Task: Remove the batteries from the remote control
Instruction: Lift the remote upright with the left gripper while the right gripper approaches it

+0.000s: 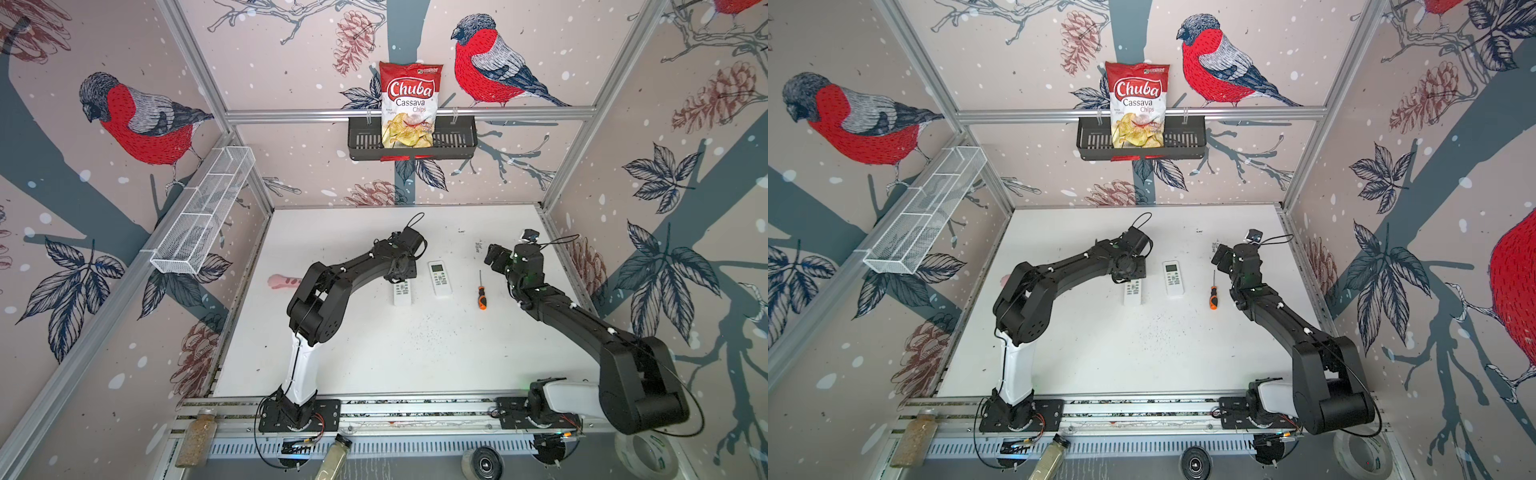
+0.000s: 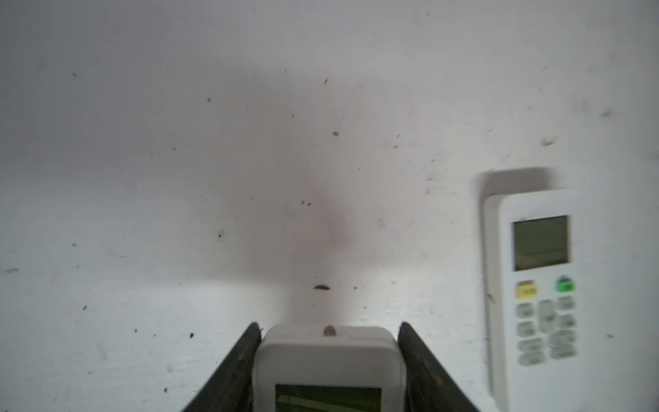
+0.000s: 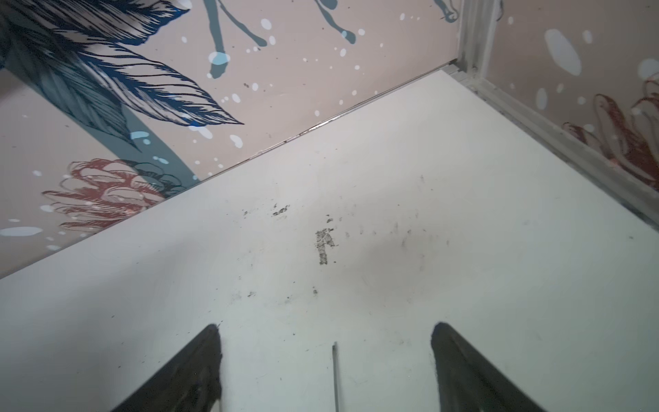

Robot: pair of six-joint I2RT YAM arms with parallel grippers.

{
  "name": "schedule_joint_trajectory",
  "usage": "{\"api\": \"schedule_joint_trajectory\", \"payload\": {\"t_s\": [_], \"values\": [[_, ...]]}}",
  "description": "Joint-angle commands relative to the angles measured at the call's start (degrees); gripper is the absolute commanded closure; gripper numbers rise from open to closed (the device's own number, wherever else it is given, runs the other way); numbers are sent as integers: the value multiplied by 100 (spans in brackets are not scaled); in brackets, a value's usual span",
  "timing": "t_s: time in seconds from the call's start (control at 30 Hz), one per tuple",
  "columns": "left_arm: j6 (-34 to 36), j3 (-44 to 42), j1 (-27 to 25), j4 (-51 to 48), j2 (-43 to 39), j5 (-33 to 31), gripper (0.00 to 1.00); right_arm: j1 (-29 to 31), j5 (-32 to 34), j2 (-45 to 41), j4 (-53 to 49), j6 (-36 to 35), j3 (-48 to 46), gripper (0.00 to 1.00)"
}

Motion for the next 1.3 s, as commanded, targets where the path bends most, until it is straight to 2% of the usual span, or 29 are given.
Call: {"api": "schedule_joint_trajectory", "payload": {"t_s": [0.0, 0.1, 0.17, 0.3, 0.5, 0.63, 0.77, 0.9, 1.27], "values": [[458, 23, 187, 452, -273, 790, 55, -284, -1517, -120, 762, 200, -175, 6], [746, 1, 420, 835, -529, 1372, 55, -672, -2910, -37, 1411, 479, -310, 6], [859, 6, 650, 1092, -616, 2027, 55, -742, -3677, 173, 1618, 532, -152, 6], [715, -52, 1124, 1673, -631, 3331, 56, -594, -4303, 361, 1712, 515, 147, 6], [670, 110, 1449, 2421, -606, 4346, 57, -571, -5226, 530, 2362, 799, 221, 7], [440, 267, 1528, 3006, -444, 4999, 59, -474, -5949, 887, 3331, 1279, 154, 7], [198, 363, 1566, 3622, -279, 5433, 59, -397, -6337, 1374, 4324, 1791, 180, 6], [96, 611, 1575, 3807, -64, 5656, 59, -374, -6552, 1754, 4843, 2142, 446, 2], [-606, 748, 1687, 4859, 70, 6225, 61, -5, -7012, 2794, 4744, 2229, 1850, 1]]}}
